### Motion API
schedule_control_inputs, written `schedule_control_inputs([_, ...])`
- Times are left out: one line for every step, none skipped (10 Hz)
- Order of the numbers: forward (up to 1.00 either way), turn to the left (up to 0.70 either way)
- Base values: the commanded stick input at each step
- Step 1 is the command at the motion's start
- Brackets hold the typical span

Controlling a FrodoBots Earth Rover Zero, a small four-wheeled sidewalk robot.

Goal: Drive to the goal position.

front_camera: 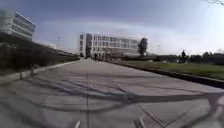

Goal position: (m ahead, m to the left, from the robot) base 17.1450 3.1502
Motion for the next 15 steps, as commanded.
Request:
schedule_control_inputs([0.7, 0.03])
schedule_control_inputs([0.7, 0.0])
schedule_control_inputs([0.7, 0.0])
schedule_control_inputs([0.7, 0.04])
schedule_control_inputs([0.7, 0.18])
schedule_control_inputs([0.7, 0.35])
schedule_control_inputs([0.7, 0.35])
schedule_control_inputs([0.7, 0.35])
schedule_control_inputs([0.7, 0.35])
schedule_control_inputs([0.7, 0.26])
schedule_control_inputs([0.7, 0.08])
schedule_control_inputs([0.7, 0.0])
schedule_control_inputs([0.7, 0.0])
schedule_control_inputs([0.7, 0.0])
schedule_control_inputs([0.7, 0.0])
